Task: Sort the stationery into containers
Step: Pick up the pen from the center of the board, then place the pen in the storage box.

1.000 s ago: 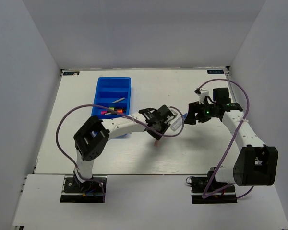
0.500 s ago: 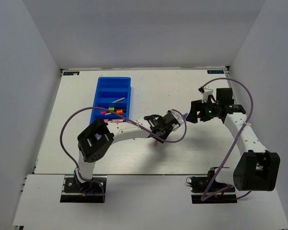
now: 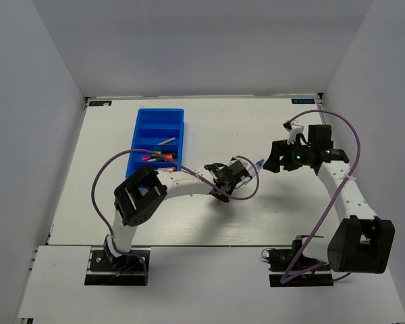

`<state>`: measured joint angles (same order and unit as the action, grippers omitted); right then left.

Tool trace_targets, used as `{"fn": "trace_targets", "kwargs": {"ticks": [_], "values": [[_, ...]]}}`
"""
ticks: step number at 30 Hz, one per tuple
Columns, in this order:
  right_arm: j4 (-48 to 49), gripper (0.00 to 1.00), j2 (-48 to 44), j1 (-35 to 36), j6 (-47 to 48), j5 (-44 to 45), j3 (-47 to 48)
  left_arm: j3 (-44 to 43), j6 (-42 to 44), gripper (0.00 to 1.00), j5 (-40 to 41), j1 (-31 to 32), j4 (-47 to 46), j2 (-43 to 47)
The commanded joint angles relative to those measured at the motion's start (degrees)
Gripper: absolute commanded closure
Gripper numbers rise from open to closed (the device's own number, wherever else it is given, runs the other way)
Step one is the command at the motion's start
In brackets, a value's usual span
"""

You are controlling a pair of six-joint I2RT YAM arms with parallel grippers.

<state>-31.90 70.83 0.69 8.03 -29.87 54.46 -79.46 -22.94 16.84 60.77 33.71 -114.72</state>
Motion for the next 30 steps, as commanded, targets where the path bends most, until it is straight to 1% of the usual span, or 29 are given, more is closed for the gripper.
{"fn": "trace_targets", "kwargs": {"ticks": [1, 5, 6, 8, 9, 10, 11, 13, 14, 16, 17, 18, 19, 20, 21, 22, 23, 24, 25, 26, 27, 28, 29, 30], "values": [[1.7, 0.20, -2.0, -1.9, -0.7, -1.6, -0.8, 1.5, -4.2, 0.61, -3.1, -0.9, -0.1, -0.6], [1.8, 0.20, -2.1, -2.5, -0.9, -2.4, -0.9, 5.2, -6.0, 0.69, -5.8, -1.4, -1.5, -0.5], [1.7, 0.20, -2.2, -2.5, -1.0, -2.7, -0.8, 6.2, -6.2, 0.77, -6.0, -1.6, -1.5, -0.4], [1.7, 0.20, -2.1, -2.9, -1.0, -3.1, -0.8, 7.1, -6.2, 0.86, -6.9, -2.3, -1.8, -0.2], [1.8, 0.20, -2.4, -3.0, -0.8, -3.6, -0.9, 7.5, -5.7, 0.94, -7.1, -2.7, -2.0, 0.5], [1.4, 0.20, -2.4, -3.1, -0.7, -4.3, -0.8, 7.5, -5.5, 0.97, -7.7, -2.9, -1.6, 0.9], [1.2, 0.20, -2.2, -3.2, 0.0, -4.7, -0.9, 7.4, -4.4, 1.00, -8.0, -4.6, -1.5, 2.0], [0.9, 0.20, -2.4, -3.5, 0.6, -6.1, -1.0, 5.2, -1.2, 1.00, -9.3, -5.7, 0.3, 4.0], [0.8, 0.20, -2.5, -3.5, 1.5, -6.5, -1.1, 4.2, 4.1, 1.00, -9.5, -7.2, 1.9, 5.4], [-0.4, 0.41, -2.8, -3.8, 2.7, -9.8, -1.1, -1.3, 8.3, 1.00, -9.6, -8.5, 4.0, 8.1], [-0.5, 0.59, -2.7, -3.9, 5.4, -12.4, -1.1, -2.6, 15.5, 1.00, -9.5, -9.2, 7.3, 8.8], [-1.1, 1.00, -2.8, -3.9, 6.4, -13.4, -1.1, -5.4, 18.3, 1.00, -9.5, -9.7, 8.2, 9.6], [-2.4, 1.00, -2.5, -3.9, 8.1, -15.5, -1.0, -7.5, 20.5, 1.00, -9.2, -10.7, 8.7, 12.2], [-3.2, 1.00, -2.4, -4.0, 9.2, -16.8, -0.9, -8.6, 27.0, 1.00, -9.4, -11.4, 9.8, 13.5], [-5.2, 1.00, -2.2, -4.0, 11.5, -19.6, -0.7, -8.7, 33.2, 1.00, -10.0, -13.2, 9.5, 17.2], [-5.8, 1.00, -1.7, -4.1, 13.8, -22.3, -0.5, -8.5, 38.7, 1.00, -9.6, -13.9, 8.0, 18.3], [-6.6, 1.00, -1.2, -3.9, 15.1, -25.0, -0.2, -6.0, 41.6, 1.00, -8.9, -14.5, 5.2, 19.3], [-8.9, 1.00, -0.5, -3.9, 18.3, -26.3, 0.6, -4.8, 49.8, 1.00, -8.8, -17.4, 2.3, 21.8], [-9.8, 0.91, -0.1, -3.9, 19.4, -28.8, 0.7, -3.7, 52.3, 1.00, -8.3, -18.6, 0.5, 23.6], [-10.9, 0.86, 1.4, -3.9, 20.6, -31.3, 1.1, -0.6, 55.0, 1.00, -8.9, -19.8, -1.1, 24.2], [-14.4, 0.83, 1.9, -3.9, 24.7, -32.3, 2.3, -0.3, 57.1, 1.00, -9.5, -22.4, -3.5, 25.0], [-15.6, 0.81, 2.3, -3.9, 26.4, -34.4, 2.8, -0.7, 63.0, 1.00, -13.4, -25.3, -3.1, 24.8], [-17.0, 0.83, 3.7, -3.9, 28.0, -36.1, 3.1, -2.3, 64.2, 1.00, -15.1, -28.6, -2.2, 23.5], [-21.0, 0.87, 3.9, -3.9, 31.3, -37.1, 3.7, -4.5, 66.3, 1.00, -16.6, -30.2, 1.1, 22.7]]}}
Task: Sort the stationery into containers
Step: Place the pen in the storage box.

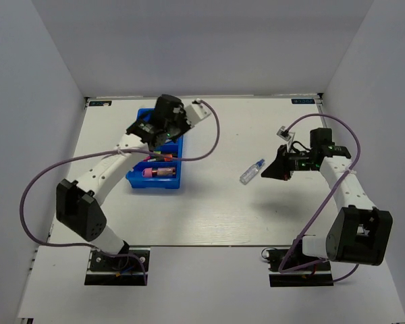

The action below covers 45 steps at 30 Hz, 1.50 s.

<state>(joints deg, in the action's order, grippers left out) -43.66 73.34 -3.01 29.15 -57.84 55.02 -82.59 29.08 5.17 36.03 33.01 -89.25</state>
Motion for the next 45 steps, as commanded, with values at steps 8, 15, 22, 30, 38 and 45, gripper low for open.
{"fn": "trace_targets", "kwargs": {"ticks": [8, 15, 22, 30, 38, 45], "values": [[-31.7, 1.00, 2.1, 0.2, 51.7, -17.4, 4.5, -7.8, 24.6, 1.00, -23.2, -19.8, 7.0, -11.6], [-31.4, 1.00, -1.6, 0.2, 57.0, -16.7, 1.7, -8.9, 30.1, 1.00, -30.8, -24.7, 5.0, -17.5], [-22.6, 1.00, -6.5, 0.1, 49.2, -16.1, -2.0, -9.6, 34.1, 1.00, -31.5, -25.1, 4.1, -21.2], [-20.2, 0.99, -6.7, 0.0, 47.3, -16.0, -2.6, -9.3, 36.2, 1.00, -28.2, -24.5, 2.5, -24.1], [-10.9, 0.10, -8.8, 0.0, 31.4, -13.3, -4.7, -3.7, 29.6, 0.38, -24.6, -24.8, -7.3, -21.0], [-1.8, 0.10, -10.0, 0.2, 21.6, -8.2, -5.4, -5.4, 16.2, 0.00, -24.9, -24.4, -6.9, -13.8]]}}
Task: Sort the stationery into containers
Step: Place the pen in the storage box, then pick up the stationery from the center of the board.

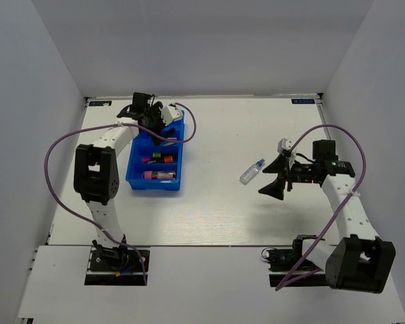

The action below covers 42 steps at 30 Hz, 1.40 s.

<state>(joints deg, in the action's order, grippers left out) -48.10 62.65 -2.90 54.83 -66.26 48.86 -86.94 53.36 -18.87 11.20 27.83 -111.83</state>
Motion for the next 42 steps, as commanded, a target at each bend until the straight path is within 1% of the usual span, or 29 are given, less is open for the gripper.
{"fn": "trace_targets", "kwargs": {"ticks": [1, 3, 4, 5, 6, 7, 8, 9, 10, 11, 12, 13, 14, 15, 16, 17, 18, 19, 20, 21, 22, 24, 26, 28, 29, 31, 38, 39, 42], "values": [[1.1, 0.10, 2.5, 0.0, -1.3, -1.4, 1.6, -1.0, -12.0, 0.00, -0.9, 0.4, -1.5, 9.9], [-4.3, 0.10, 5.1, -0.1, 6.8, -1.2, 5.0, 0.3, -17.8, 0.00, -1.8, 0.7, -1.6, 14.8], [-5.9, 0.13, 7.1, -0.3, 9.3, -1.5, 6.1, 0.7, -21.5, 0.00, -2.1, 0.8, -1.4, 16.1], [-7.8, 0.17, 8.3, -0.3, 16.5, -1.7, 9.0, 1.9, -25.0, 0.00, -2.0, 1.2, -1.3, 17.4], [-18.8, 0.29, 11.1, -0.3, 29.3, -1.8, 12.8, 2.6, -29.2, 0.00, -2.0, 1.9, -0.9, 21.4], [-22.9, 0.39, 14.0, 0.0, 36.4, -0.1, 14.5, 3.3, -32.0, 0.00, -1.6, 2.3, -0.2, 23.0], [-29.0, 0.54, 17.4, 0.1, 55.6, 1.0, 18.9, 5.4, -34.4, 0.00, -1.5, 2.4, 0.4, 25.8], [-32.1, 0.78, 19.2, 0.1, 60.3, 3.1, 20.3, 6.6, -42.8, 0.00, -1.8, 2.5, 0.9, 28.8], [-33.5, 0.85, 24.3, 0.3, 63.5, 6.0, 21.6, 7.8, -45.4, 0.00, -2.0, 2.8, 1.9, 30.3], [-34.3, 0.89, 26.4, 0.4, 71.8, 7.9, 26.1, 12.4, -51.6, 0.00, -2.1, 3.0, 2.8, 33.7], [-36.2, 0.89, 28.5, 0.5, 74.4, 12.1, 27.9, 14.5, -52.9, 0.00, -2.3, 3.8, 3.2, 35.6], [-39.0, 0.87, 34.7, 0.8, 76.3, 14.2, 29.9, 16.8, -54.8, 0.00, -1.6, 5.2, 3.6, 41.5], [-40.6, 0.86, 36.6, 1.2, 81.6, 18.9, 34.1, 24.2, -56.4, 0.00, 0.2, 6.3, 3.7, 43.6], [-41.6, 0.75, 38.5, 1.4, 85.3, 20.4, 37.4, 26.6, -57.1, 0.00, 1.7, 8.3, 4.2, 45.6], [-43.1, 0.68, 41.3, 1.9, 88.0, 21.6, 39.4, 28.7, -57.7, 0.00, 4.7, 10.2, 5.6, 51.6], [-43.0, 0.63, 43.1, 2.6, 89.3, 26.0, 39.6, 34.8, -57.7, 0.00, 6.3, 11.0, 7.2, 53.6], [-40.8, 0.59, 43.5, 2.7, 91.1, 27.3, 37.7, 36.7, -57.5, 0.00, 6.8, 12.2, 7.8, 55.4], [-36.2, 0.55, 43.2, 5.1, 91.0, 28.4, 36.4, 40.2, -57.5, 0.00, 7.4, 13.0, 8.9, 61.0], [-33.8, 0.54, 42.0, 6.6, 90.7, 30.6, 34.7, 43.5, -57.5, 0.00, 7.6, 12.9, 9.3, 62.5], [-27.1, 0.53, 41.0, 7.2, 88.5, 31.7, 30.3, 45.0, -57.5, 0.00, 7.8, 13.1, 10.7, 65.8], [-22.5, 0.51, 40.7, 9.2, 87.8, 32.4, 29.6, 47.4, -57.7, 0.00, 8.5, 13.1, 11.2, 68.7], [-23.1, 0.51, 43.1, 10.5, 86.6, 33.7, 31.4, 50.7, -57.5, 0.00, 8.9, 13.1, 11.3, 72.6], [-27.5, 0.51, 46.8, 12.6, 86.5, 34.7, 36.5, 54.5, -57.3, 0.00, 9.1, 13.1, 10.1, 76.6], [-27.1, 0.48, 47.4, 14.7, 85.5, 36.4, 37.0, 56.5, -57.0, 0.00, 9.5, 13.2, 9.6, 78.2], [-23.6, 0.45, 47.4, 15.1, 84.2, 36.6, 36.0, 56.9, -56.8, 0.00, 9.9, 13.1, 9.3, 79.6], [-21.4, 0.45, 47.6, 16.3, 82.0, 37.1, 35.4, 56.6, -56.4, 0.00, 10.4, 13.1, 9.7, 80.1], [-21.4, 0.34, 51.1, 19.3, 79.6, 40.8, 36.0, 57.1, -56.6, 0.00, 8.9, 11.9, 9.9, 80.8], [-17.9, 0.32, 51.2, 19.6, 78.0, 41.0, 35.1, 57.1, -56.6, 0.00, 8.9, 12.0, 10.1, 81.4], [-14.0, 0.32, 51.5, 20.8, 74.6, 43.1, 33.5, 57.5, -56.6, 0.00, 9.5, 11.9, 9.7, 82.0]]}}
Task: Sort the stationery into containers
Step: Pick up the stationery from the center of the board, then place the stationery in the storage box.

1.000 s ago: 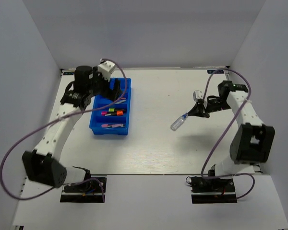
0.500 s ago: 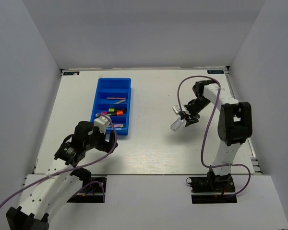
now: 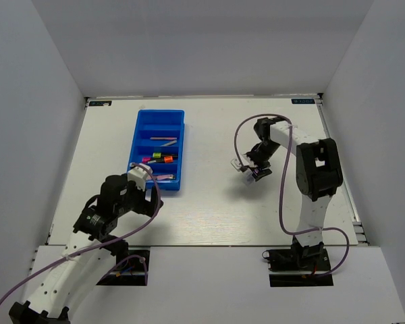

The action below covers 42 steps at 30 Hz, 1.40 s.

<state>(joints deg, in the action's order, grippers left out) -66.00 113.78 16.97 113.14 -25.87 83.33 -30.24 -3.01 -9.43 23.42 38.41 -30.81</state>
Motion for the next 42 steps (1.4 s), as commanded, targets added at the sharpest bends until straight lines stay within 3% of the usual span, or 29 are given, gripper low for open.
{"fn": "trace_targets", "kwargs": {"ticks": [1, 5, 9, 13, 14, 16, 18, 21, 24, 27, 30, 33, 37, 38, 40, 42], "values": [[5.3, 0.32, 0.4, 1.7, 16.1, 3.6, -1.2, 0.9, -0.3, 0.00, 0.1, -0.3, -0.9, 1.3], [8.5, 0.32, 1.7, 2.4, 13.9, 5.7, -1.6, 1.1, -0.4, 0.00, 0.6, -0.2, -0.9, 1.7], [11.9, 0.39, 1.4, 3.2, 11.8, 7.9, -4.7, 1.1, -0.4, 0.00, 1.3, -0.2, -0.7, 1.9], [21.2, 0.62, -0.4, 4.3, 4.8, 10.4, -11.1, 1.2, -1.0, 0.00, 2.2, -0.2, -1.2, 3.2], [23.0, 0.80, -0.5, 4.4, 3.8, 11.0, -11.6, 1.5, -1.0, 0.00, 2.7, -0.3, -1.1, 3.5], [23.2, 1.00, -1.2, 5.5, -1.6, 12.7, -11.4, 1.7, -1.4, 0.00, 2.9, -0.3, -1.5, 4.3], [21.2, 1.00, -1.5, 6.2, -6.1, 13.4, -9.3, 2.2, -2.2, 0.00, 4.2, -0.3, -2.2, 5.6], [19.4, 1.00, -2.3, 8.7, -20.0, 12.6, -2.0, 3.1, -3.1, 0.00, 6.9, -0.2, -3.5, 7.7], [17.3, 1.00, -1.3, 12.6, -33.8, 13.2, 10.3, 4.4, -5.2, 0.00, 11.7, -0.3, -4.8, 10.0], [20.7, 1.00, 1.8, 19.9, -48.1, 18.1, 23.9, 4.7, -7.5, 0.00, 16.6, -0.3, -5.2, 11.8], [26.0, 1.00, 4.0, 23.2, -53.8, 22.6, 29.1, 5.0, -8.7, 0.00, 19.4, -0.3, -5.2, 13.9], [33.0, 1.00, 8.6, 27.8, -65.6, 25.6, 38.2, 5.5, -8.6, 0.00, 20.3, -0.4, -5.5, 15.0], [45.3, 1.00, 10.0, 29.9, -68.2, 21.2, 36.7, 5.5, -8.2, 0.00, 21.3, -0.4, -5.2, 15.3], [52.0, 1.00, 9.9, 30.0, -64.7, 19.5, 31.2, 5.5, -8.2, 0.00, 21.2, -0.4, -5.2, 15.4], [63.7, 1.00, 10.7, 30.1, -63.5, 17.2, 29.4, 5.4, -8.2, 0.00, 21.1, -0.4, -5.3, 15.1], [62.6, 1.00, 16.9, 29.8, -65.3, 15.4, 39.2, 5.1, -8.2, 0.00, 21.1, -0.2, -4.5, 15.0]]}}
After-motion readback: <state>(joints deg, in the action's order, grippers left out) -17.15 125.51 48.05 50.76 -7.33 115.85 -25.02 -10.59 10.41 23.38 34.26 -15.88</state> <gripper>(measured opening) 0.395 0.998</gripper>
